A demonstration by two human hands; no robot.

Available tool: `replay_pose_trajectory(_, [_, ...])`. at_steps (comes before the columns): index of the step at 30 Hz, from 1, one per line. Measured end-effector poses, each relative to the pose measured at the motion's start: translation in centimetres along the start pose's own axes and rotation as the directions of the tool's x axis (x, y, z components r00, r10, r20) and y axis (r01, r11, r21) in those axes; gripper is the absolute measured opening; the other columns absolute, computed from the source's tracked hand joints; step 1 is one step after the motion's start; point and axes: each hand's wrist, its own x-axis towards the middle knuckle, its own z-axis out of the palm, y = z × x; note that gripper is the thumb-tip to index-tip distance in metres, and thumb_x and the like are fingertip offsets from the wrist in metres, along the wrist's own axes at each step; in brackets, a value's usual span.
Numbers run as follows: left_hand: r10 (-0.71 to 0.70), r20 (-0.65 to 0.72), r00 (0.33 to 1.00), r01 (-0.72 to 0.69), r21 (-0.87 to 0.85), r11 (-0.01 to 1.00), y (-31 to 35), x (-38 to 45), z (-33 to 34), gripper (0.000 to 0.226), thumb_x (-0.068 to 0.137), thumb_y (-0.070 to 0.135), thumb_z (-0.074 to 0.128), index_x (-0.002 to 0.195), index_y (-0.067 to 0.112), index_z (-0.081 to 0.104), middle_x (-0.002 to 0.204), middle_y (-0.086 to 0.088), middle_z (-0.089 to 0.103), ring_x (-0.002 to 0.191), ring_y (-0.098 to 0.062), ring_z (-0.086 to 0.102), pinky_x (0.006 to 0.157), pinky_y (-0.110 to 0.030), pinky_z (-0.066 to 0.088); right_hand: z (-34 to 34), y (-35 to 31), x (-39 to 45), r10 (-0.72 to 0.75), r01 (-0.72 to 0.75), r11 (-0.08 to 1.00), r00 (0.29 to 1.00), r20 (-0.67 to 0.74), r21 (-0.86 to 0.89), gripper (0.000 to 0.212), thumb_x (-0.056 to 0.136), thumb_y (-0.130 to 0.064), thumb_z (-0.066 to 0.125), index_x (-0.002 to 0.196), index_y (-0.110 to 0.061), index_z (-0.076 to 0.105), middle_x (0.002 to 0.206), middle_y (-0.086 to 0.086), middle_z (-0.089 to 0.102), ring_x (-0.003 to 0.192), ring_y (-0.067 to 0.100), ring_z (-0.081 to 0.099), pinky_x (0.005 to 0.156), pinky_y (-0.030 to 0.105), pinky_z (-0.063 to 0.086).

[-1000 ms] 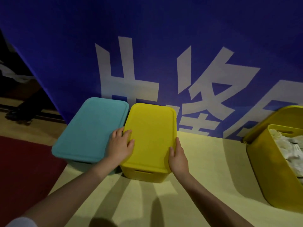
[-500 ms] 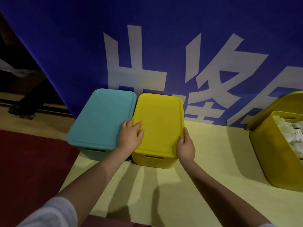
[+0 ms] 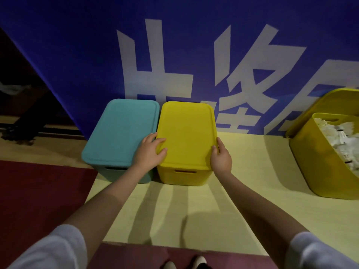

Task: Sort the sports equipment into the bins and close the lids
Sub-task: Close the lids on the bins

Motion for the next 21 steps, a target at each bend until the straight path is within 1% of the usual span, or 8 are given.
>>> replay_pose_trajectory(3, [-0.039,0.012,0.999,0.039,-0.001,0.999,1.3,-0.8,-0.2,0.039,0.093,0.036,0.054,0.13,0.025,0.055,0.148,-0.004,0.036,0.137,-0.023,0.029,0.111,-0.044,0.032,-0.4,-0.1,-0.1,0.001,0.0,1.0,0.998,0.056,-0.014,0.049,0.102,-0.038,0.032,0.149,-0.027,0.027,0.144,0.005,0.045,0.129,0.029,0.045,0.102,0.043,0.041])
replay_pose_trajectory(5, [-0.054,-0.011,0.998,0.054,-0.012,0.998,3.0,-1.4,-0.1,0.034,0.093,0.031,0.054,0.126,0.023,0.059,0.145,-0.005,0.04,0.135,-0.023,0.032,0.11,-0.041,0.032,-0.9,-0.3,0.0,0.006,-0.005,1.0,0.994,0.111,-0.008,0.051,0.102,-0.039,0.032,0.15,-0.028,0.023,0.146,0.005,0.043,0.13,0.03,0.044,0.102,0.044,0.041])
replay_pose_trajectory(8, [-0.025,-0.026,0.999,0.023,-0.044,0.999,6.2,-1.8,0.7,0.03,0.093,0.025,0.055,0.122,0.02,0.062,0.138,-0.005,0.046,0.131,-0.022,0.037,0.107,-0.035,0.032,-2.2,0.1,0.5,0.009,-0.027,0.998,0.967,0.253,0.064,0.054,0.1,-0.039,0.038,0.15,-0.027,0.021,0.145,0.007,0.043,0.128,0.031,0.045,0.102,0.046,0.043])
replay_pose_trajectory(10, [0.004,-0.025,1.0,-0.007,-0.094,0.996,8.7,-1.4,1.3,0.028,0.093,0.023,0.056,0.12,0.021,0.062,0.132,-0.004,0.049,0.126,-0.021,0.042,0.104,-0.033,0.035,-3.5,0.6,0.9,-0.004,-0.03,0.994,0.953,0.303,0.108,0.053,0.099,-0.036,0.043,0.149,-0.027,0.026,0.136,0.01,0.05,0.12,0.03,0.052,0.099,0.047,0.048])
replay_pose_trajectory(13, [0.019,-0.059,0.998,-0.03,-0.197,0.98,13.5,0.1,2.8,0.028,0.092,0.02,0.057,0.118,0.022,0.063,0.124,-0.003,0.053,0.115,-0.019,0.051,0.097,-0.03,0.041,-7.1,1.6,2.1,-0.043,-0.008,0.979,0.97,0.24,0.205,0.049,0.099,-0.03,0.047,0.145,-0.025,0.033,0.124,0.007,0.057,0.106,0.022,0.059,0.087,0.039,0.054])
replay_pose_trajectory(15, [0.02,-0.1,0.995,-0.045,-0.257,0.965,17.6,1.4,4.4,0.028,0.092,0.017,0.056,0.119,0.02,0.063,0.121,-0.003,0.054,0.11,-0.018,0.054,0.093,-0.027,0.041,-10.7,2.6,3.6,-0.088,0.037,0.964,0.979,0.185,0.262,0.044,0.099,-0.025,0.047,0.142,-0.023,0.038,0.117,0.004,0.059,0.1,0.018,0.061,0.083,0.035,0.055])
replay_pose_trajectory(18, [-0.015,-0.127,0.992,-0.033,-0.37,0.928,24.5,3.6,7.4,0.028,0.094,0.014,0.051,0.119,0.019,0.062,0.121,-0.002,0.055,0.1,-0.012,0.055,0.085,-0.021,0.042,-17.0,4.8,6.7,-0.174,0.147,0.965,0.978,0.111,0.216,0.037,0.098,-0.025,0.048,0.136,-0.023,0.047,0.101,-0.006,0.061,0.092,0.012,0.062,0.078,0.03,0.056])
replay_pose_trajectory(21, [-0.043,-0.132,0.99,-0.022,-0.457,0.889,30.9,5.2,11.4,0.028,0.095,0.014,0.05,0.12,0.02,0.061,0.121,0.001,0.057,0.098,-0.008,0.054,0.083,-0.019,0.042,-23.2,7.5,9.6,-0.239,0.226,0.964,0.968,0.081,0.143,0.032,0.098,-0.027,0.049,0.13,-0.027,0.051,0.096,-0.012,0.061,0.088,0.01,0.063,0.074,0.024,0.055])
